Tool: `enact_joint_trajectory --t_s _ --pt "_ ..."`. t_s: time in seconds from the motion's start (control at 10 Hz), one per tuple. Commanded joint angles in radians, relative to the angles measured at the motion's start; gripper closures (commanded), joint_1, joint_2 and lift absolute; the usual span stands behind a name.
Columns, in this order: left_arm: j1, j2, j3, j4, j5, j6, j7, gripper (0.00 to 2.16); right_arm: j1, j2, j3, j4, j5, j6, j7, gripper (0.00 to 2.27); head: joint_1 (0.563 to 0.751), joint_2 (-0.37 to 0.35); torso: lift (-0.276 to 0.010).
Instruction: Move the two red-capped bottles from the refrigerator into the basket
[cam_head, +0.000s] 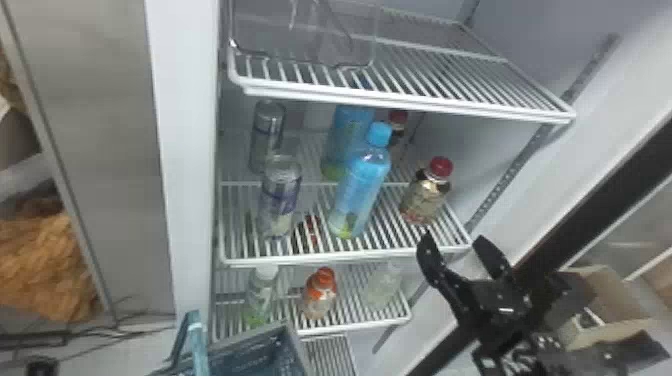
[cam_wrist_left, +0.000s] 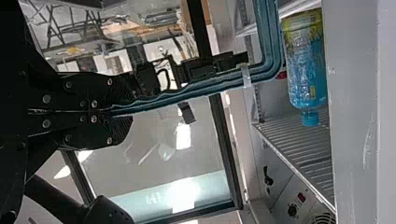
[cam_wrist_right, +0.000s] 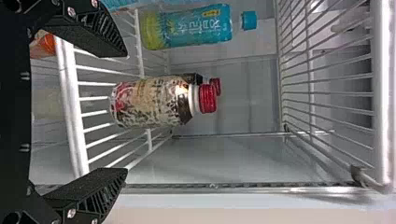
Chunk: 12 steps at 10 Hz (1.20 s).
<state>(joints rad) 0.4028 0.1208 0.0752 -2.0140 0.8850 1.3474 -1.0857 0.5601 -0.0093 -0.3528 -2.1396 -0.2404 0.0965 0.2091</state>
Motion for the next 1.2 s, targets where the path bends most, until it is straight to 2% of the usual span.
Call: enact_joint_trajectory --t_s 0.0,0.4,1.1 --pt "0.000 0.000 -0.001 0.003 0.002 0.000 0.001 1.20 -0.047 -0.011 0.002 0.037 0.007 0.011 0.000 0.13 0.695 -0.350 0.000" --pt "-0.005 0.002 -0.003 0.003 0.004 0.000 0.001 1.20 -0.155 -0.049 0.050 0.099 0.009 0.068 0.001 0.13 0.695 -0.350 0.000" --pt "-0.005 0.003 -0.005 0.010 0.010 0.000 0.003 1.20 -0.271 -0.077 0.068 0.190 0.021 0.097 -0.013 0.14 0.695 -0.350 0.000"
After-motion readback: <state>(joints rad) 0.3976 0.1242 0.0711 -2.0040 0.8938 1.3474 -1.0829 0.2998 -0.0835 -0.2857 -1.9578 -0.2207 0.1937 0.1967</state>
